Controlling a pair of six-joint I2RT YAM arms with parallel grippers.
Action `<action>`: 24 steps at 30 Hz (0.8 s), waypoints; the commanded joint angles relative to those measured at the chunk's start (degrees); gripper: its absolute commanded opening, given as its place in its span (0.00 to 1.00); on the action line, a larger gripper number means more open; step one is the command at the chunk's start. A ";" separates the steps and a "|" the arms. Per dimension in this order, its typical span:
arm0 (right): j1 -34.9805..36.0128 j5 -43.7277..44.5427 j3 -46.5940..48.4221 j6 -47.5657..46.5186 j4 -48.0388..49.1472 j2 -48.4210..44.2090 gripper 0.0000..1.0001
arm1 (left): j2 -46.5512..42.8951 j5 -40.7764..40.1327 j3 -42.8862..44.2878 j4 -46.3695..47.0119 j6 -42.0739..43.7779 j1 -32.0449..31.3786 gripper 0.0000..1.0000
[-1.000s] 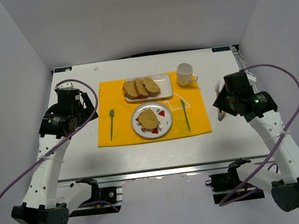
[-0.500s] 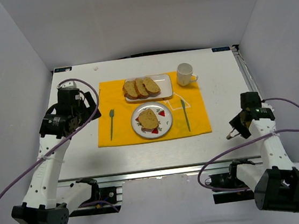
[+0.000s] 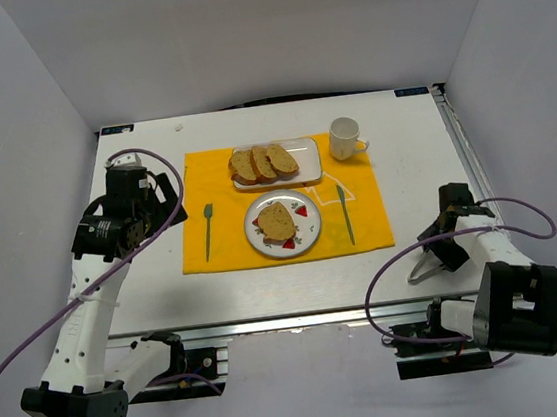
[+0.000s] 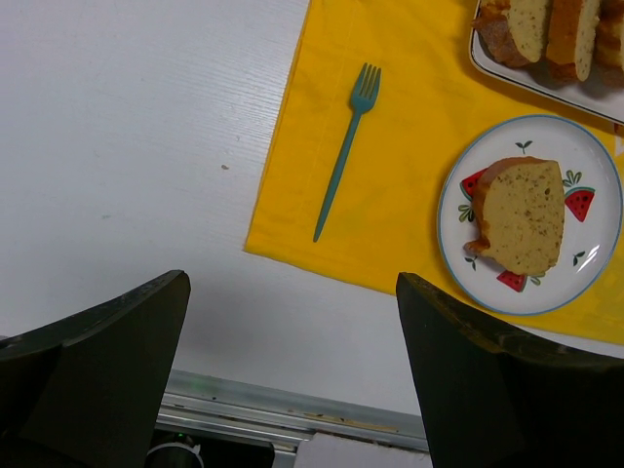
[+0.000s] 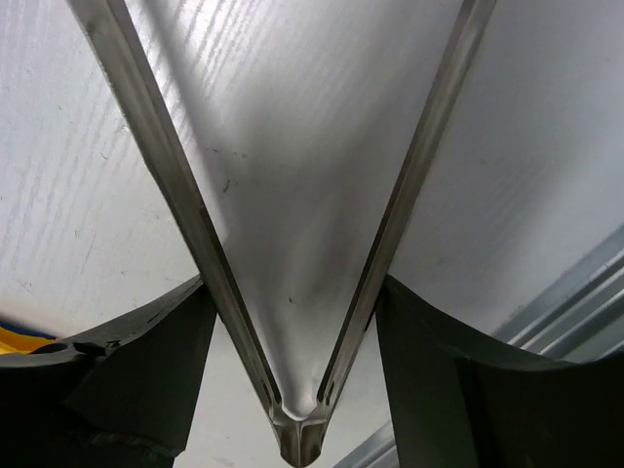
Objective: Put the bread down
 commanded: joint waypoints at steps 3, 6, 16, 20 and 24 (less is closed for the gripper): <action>-0.25 -0.86 -0.93 -1.59 3.93 1.58 0.80 | -0.93 -1.25 1.93 -0.75 0.19 -0.12 0.98; -0.25 -1.91 -0.68 -1.77 3.93 1.58 0.88 | -0.67 -1.69 2.10 -0.75 0.19 -0.12 0.98; -0.25 -3.85 12.29 -4.57 -11.94 -5.87 0.89 | 0.13 -2.92 2.72 -0.57 0.54 -0.12 0.98; -0.17 -6.83 19.25 -8.62 -20.64 -9.31 0.89 | 0.74 -3.01 3.07 -0.22 0.54 -0.21 0.98; -0.17 -11.14 24.19 -13.18 -27.18 -11.95 0.89 | 1.88 -3.71 3.95 0.31 0.10 -0.12 0.98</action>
